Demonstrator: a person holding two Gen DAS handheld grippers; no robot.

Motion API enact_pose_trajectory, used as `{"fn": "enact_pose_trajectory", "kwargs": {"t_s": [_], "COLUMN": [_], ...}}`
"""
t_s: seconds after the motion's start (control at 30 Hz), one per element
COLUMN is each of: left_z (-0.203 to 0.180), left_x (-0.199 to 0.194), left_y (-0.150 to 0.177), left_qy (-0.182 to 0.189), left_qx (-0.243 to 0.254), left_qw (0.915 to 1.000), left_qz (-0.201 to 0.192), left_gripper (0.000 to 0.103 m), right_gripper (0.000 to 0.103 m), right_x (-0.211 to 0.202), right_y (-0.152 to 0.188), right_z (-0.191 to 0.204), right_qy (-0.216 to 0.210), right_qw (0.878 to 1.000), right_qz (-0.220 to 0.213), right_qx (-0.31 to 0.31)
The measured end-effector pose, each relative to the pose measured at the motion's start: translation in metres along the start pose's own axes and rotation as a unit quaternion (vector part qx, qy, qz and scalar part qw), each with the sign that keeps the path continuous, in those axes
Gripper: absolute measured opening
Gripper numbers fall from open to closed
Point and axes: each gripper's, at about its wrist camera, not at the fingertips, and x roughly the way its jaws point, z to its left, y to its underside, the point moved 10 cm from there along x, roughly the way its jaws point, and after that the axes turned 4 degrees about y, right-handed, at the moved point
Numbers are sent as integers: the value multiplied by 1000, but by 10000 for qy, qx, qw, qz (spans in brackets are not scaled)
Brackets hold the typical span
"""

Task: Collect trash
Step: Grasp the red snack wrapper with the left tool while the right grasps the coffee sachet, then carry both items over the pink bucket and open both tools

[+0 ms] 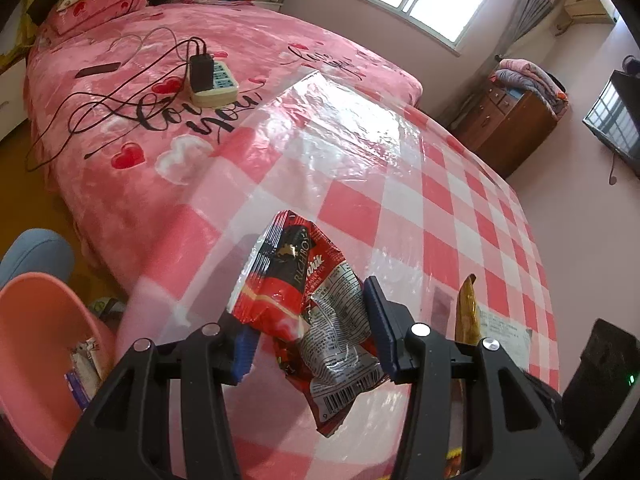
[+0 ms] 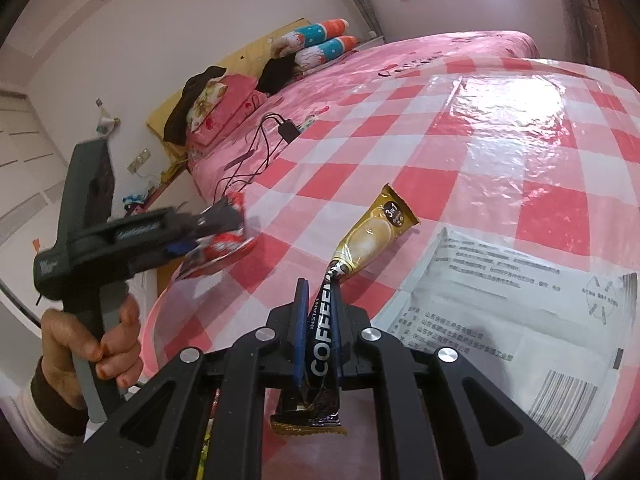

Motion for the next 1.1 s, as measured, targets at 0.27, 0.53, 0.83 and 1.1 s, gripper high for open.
{"fn": "enact_pose_trajectory", "kwargs": {"t_s": [0.27, 0.53, 0.83, 1.1], "left_z": [13, 30, 57, 89], "left_x": [-21, -37, -55, -79], "left_y": [15, 27, 34, 37], "left_qy": [206, 287, 364, 312], "left_qx": [-72, -141, -298, -525], "left_qw": [9998, 9995, 9989, 9980], "left_qz": [9, -17, -26, -159], "left_gripper": [50, 50, 50, 50], "right_gripper": [11, 11, 11, 11], "right_x": [-8, -16, -19, -14], "right_y": [-3, -7, -12, -13], "right_z": [15, 35, 71, 121], "right_qy": [-218, -454, -712, -976], "right_qw": [9997, 9987, 9972, 9948], "right_qz": [-16, -10, 93, 280], "right_qx": [147, 252, 198, -72]}}
